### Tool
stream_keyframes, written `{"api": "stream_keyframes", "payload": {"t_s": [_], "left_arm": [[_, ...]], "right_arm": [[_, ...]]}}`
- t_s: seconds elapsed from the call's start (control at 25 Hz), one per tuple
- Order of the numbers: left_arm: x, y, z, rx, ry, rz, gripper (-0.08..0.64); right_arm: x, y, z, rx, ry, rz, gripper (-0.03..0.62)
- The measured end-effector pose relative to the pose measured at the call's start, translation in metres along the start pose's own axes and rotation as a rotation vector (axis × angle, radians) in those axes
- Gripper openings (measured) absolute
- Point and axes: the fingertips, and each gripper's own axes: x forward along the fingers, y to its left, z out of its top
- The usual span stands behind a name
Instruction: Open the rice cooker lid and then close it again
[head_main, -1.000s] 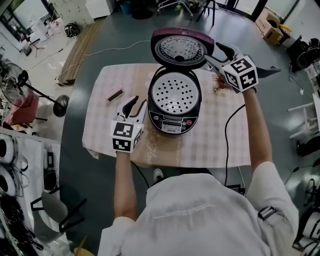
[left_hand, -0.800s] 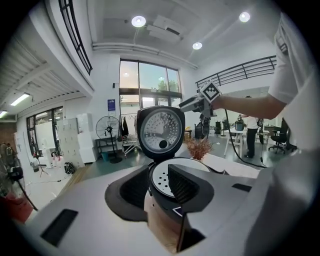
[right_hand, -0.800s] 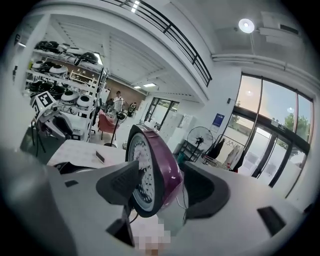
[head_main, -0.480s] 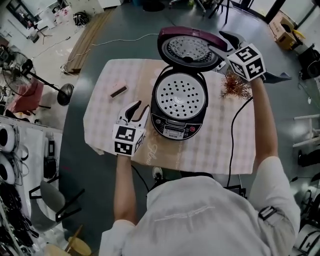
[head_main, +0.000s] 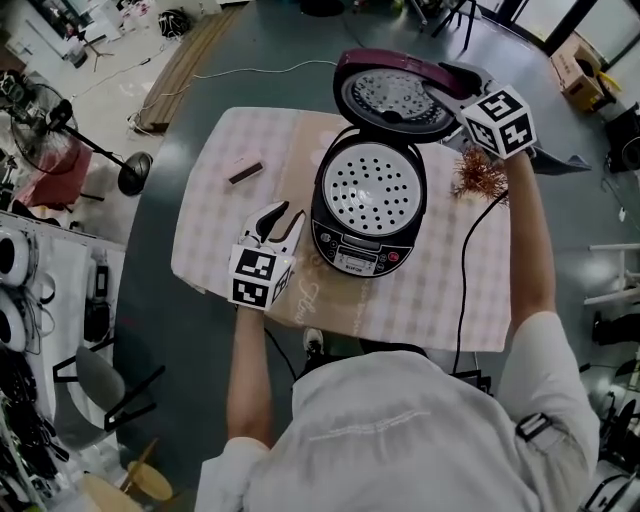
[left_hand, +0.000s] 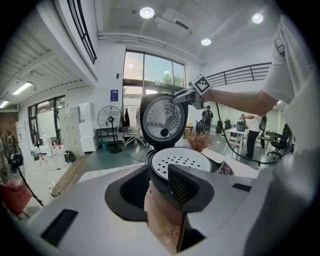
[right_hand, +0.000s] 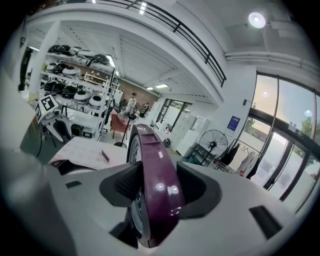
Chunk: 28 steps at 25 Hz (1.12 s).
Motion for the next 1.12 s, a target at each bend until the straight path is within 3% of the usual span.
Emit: {"api": "stream_keyframes", "payload": {"t_s": [0.32,1.12], "left_arm": [[-0.015,0.008,-0.019,-0.035,0.02,0.031,0.133],[-0.059,-0.012,-0.033,-0.016,0.016,-0.007,0.129]], "right_arm": [[-0.005,0.011,-0.003,-0.053,0.045,-0.002,0.212],[-0.037,0.097,-0.017,-0.078,0.114,0.165,0.236]]}}
